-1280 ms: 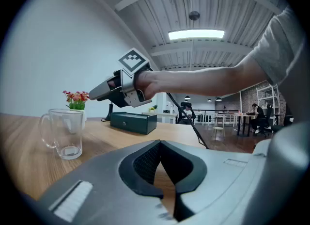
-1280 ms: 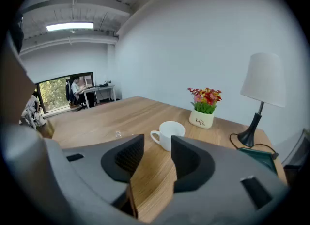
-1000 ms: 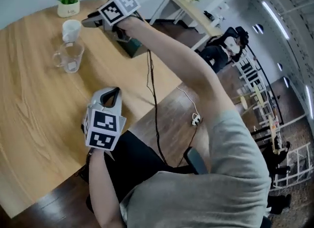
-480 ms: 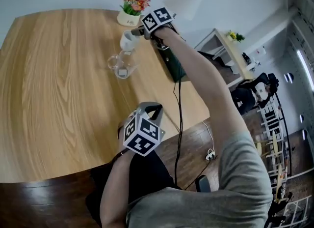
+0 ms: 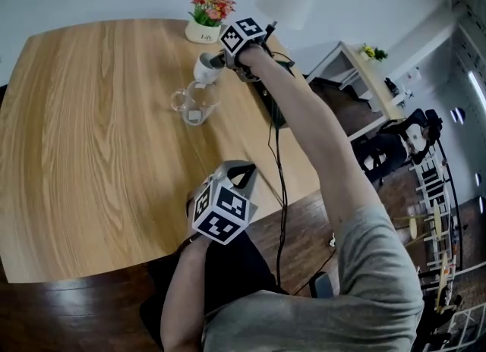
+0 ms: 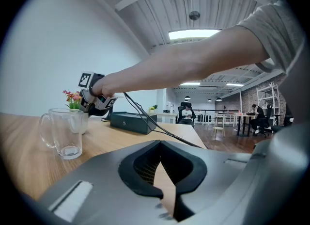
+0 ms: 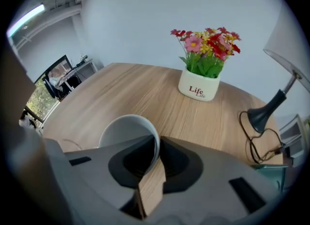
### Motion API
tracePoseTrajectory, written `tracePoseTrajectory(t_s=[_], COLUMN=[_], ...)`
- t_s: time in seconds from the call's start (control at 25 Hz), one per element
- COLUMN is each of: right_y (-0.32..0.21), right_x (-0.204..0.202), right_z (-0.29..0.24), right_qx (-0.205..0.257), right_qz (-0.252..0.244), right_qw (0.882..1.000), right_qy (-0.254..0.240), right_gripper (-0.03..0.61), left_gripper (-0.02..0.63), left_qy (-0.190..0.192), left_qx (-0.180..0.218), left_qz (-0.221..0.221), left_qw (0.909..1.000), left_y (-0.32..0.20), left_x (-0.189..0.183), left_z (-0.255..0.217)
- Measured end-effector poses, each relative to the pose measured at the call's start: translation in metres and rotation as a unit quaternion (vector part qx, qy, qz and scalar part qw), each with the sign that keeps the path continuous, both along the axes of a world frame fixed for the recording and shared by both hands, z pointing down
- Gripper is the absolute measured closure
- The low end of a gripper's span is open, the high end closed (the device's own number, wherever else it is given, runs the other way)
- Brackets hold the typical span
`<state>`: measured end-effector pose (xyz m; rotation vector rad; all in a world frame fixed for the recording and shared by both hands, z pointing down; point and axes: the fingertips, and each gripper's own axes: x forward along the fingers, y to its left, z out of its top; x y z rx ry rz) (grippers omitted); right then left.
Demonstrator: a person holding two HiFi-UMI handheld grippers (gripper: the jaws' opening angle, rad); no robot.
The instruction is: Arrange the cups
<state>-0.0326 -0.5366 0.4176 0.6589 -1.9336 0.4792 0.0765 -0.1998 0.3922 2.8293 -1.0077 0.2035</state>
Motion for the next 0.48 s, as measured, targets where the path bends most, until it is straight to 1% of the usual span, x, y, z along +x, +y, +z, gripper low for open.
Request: tracePoseTrajectory(t_s=[0.12, 0.2, 0.24, 0.36, 0.48], right_y=[-0.006, -0.018, -0.026, -0.047, -0.054], right_x=[0.024, 0.057, 0.08, 0.16, 0.226], right_z=[-0.023, -0.051, -0.066, -0.101, -0.109], right_qx=[0.005, 0.023, 0.035, 0.073, 0.084], right_qz=[0.018, 0.05, 0.069, 0.129, 0.173], right_qw=[0.999, 0.997, 0.995, 0.988, 0.981], right_qy=[-0.038, -0.059, -0.061, -0.04, -0.009], right_gripper=[0.535, 0.535, 0.535, 0.535, 0.535], left_gripper=[0.604, 0.604, 0.604, 0.604, 0.604], left_qy=[-0.001, -0.001, -0.001, 0.0, 0.0], left_qx=[0.001, 0.001, 0.001, 0.001, 0.001], left_qz=[0.0, -0.001, -0.001, -0.001, -0.001], left_qw=[1.0, 1.0, 1.0, 1.0, 1.0], left_y=[0.0, 0.0, 0.001, 0.001, 0.002], left_x=[-0.003, -0.003, -0.004, -0.004, -0.004], left_z=[0.0, 0.0, 0.0, 0.0, 0.001])
